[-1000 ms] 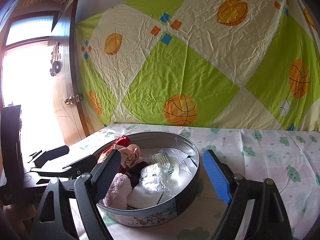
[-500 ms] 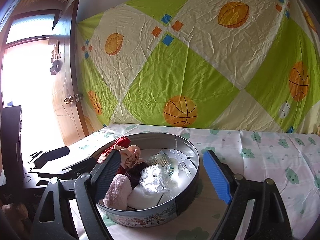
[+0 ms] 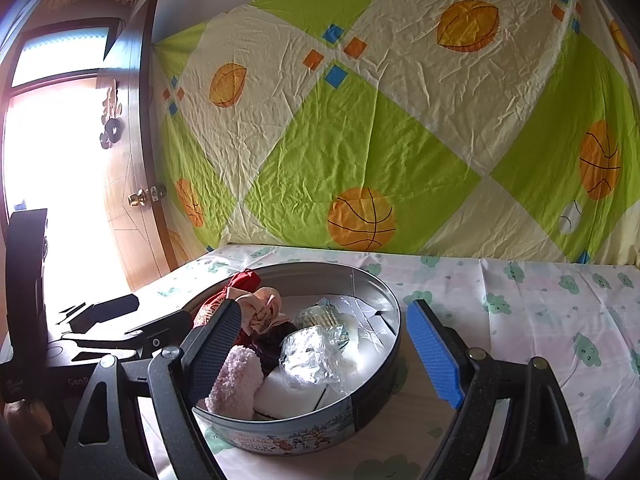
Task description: Organize soft objects
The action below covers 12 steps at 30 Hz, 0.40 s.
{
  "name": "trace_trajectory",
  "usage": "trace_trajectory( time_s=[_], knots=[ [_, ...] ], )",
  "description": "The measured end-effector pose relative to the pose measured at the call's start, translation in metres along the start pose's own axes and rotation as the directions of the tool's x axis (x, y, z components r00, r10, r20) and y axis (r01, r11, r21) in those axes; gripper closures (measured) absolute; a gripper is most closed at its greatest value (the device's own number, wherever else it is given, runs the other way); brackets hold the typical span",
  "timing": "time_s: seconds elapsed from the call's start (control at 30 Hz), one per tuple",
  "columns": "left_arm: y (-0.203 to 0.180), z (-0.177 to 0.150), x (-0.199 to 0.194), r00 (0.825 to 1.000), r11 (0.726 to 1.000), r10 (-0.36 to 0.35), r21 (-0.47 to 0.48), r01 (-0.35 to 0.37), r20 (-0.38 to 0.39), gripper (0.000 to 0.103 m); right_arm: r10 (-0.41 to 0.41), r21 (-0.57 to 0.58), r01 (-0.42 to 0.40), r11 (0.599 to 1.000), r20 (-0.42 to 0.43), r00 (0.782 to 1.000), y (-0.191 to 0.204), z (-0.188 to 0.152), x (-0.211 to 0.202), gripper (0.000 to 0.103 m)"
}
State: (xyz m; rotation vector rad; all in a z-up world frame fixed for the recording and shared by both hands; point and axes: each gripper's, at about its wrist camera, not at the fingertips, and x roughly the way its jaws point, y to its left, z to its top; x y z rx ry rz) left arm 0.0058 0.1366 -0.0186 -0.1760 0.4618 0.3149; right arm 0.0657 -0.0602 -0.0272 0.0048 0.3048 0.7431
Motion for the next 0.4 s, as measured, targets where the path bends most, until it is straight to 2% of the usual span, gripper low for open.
trace_trajectory(
  time_s=[0.4],
  knots=[
    [-0.0034, -0.0050, 0.0002, 1.000, 1.000, -0.004, 0.031, 0.004, 0.005, 0.001, 0.008, -0.005, -0.008, 1.000, -0.014, 1.000, 0.0027, -0.0034, 0.0038, 0.017]
  ],
)
